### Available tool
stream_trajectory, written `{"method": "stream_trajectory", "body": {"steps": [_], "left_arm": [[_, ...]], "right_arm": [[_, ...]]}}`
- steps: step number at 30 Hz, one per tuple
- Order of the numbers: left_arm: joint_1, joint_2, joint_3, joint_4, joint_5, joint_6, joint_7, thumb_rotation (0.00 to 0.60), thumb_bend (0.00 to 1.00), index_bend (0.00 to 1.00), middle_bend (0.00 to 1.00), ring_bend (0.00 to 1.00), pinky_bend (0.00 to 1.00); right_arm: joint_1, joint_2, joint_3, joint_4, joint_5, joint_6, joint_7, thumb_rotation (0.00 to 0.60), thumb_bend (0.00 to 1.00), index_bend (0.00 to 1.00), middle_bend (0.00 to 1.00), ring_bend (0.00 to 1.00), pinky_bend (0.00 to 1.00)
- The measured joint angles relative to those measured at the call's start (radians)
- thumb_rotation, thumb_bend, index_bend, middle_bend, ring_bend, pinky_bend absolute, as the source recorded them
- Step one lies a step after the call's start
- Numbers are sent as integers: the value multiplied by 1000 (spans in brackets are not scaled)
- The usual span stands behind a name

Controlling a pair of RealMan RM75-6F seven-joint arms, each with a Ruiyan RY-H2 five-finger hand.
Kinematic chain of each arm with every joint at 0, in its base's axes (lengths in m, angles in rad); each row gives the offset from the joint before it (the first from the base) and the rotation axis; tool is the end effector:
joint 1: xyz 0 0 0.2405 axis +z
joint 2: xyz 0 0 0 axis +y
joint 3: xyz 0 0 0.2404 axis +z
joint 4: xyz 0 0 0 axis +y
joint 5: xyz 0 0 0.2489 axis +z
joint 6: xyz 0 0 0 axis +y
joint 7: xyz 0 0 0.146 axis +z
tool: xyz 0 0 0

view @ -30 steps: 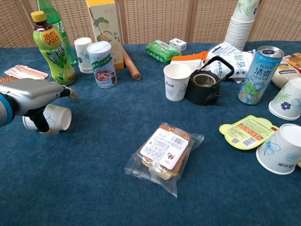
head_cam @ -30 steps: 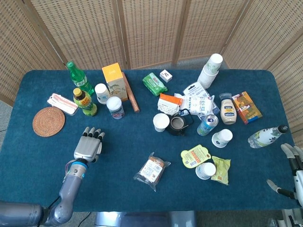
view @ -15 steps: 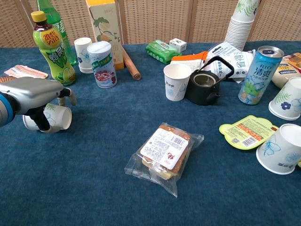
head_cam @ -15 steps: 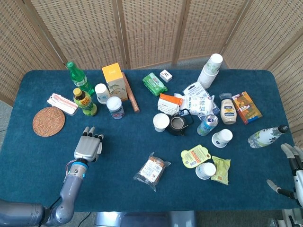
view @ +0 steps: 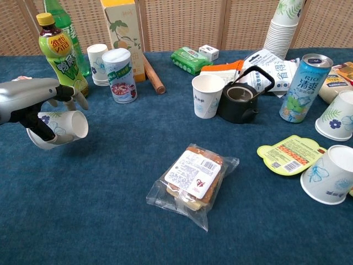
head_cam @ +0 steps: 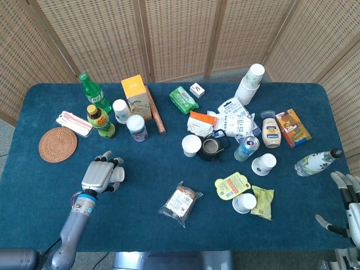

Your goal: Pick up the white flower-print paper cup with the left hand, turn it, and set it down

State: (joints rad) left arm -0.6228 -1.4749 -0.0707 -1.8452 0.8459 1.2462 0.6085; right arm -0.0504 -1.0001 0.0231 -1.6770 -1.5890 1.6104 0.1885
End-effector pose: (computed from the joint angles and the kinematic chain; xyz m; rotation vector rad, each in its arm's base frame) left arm -0.1515 0.2629 -0.0355 -1.6879 -1.1277 -0.7363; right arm -0.3142 -0.1357 0.1547 1.2868 -0.9760 1.0174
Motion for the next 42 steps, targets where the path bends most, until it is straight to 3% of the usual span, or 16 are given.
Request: {"method": "stream_trajectory", "body": {"steps": [10,20,30,42], "left_arm": [[112,6,15,122,307,-20,-544,600,354,255,411,136,207],[187,-68,10,322,473,-24,-993,600,349,256,414,96,54],[218,-164,0,496,562,2,-1203,600,346,258,415,75,22],[227,-223,-8,606,568,-23,-1263,600,346,257,411,55,2]], "right_arm": [[0,-3,-2,-3,-3,-2,-15,600,97,0,0,0,69],[1,-4,-3,-4,-2,-4,-21,600,94,0,0,0,68],[1,-4,-4,-4,-3,-4,-21,600,96,0,0,0,68],[2,-4,-4,-3,1,-7,-20,600,94,0,0,0,68]]}}
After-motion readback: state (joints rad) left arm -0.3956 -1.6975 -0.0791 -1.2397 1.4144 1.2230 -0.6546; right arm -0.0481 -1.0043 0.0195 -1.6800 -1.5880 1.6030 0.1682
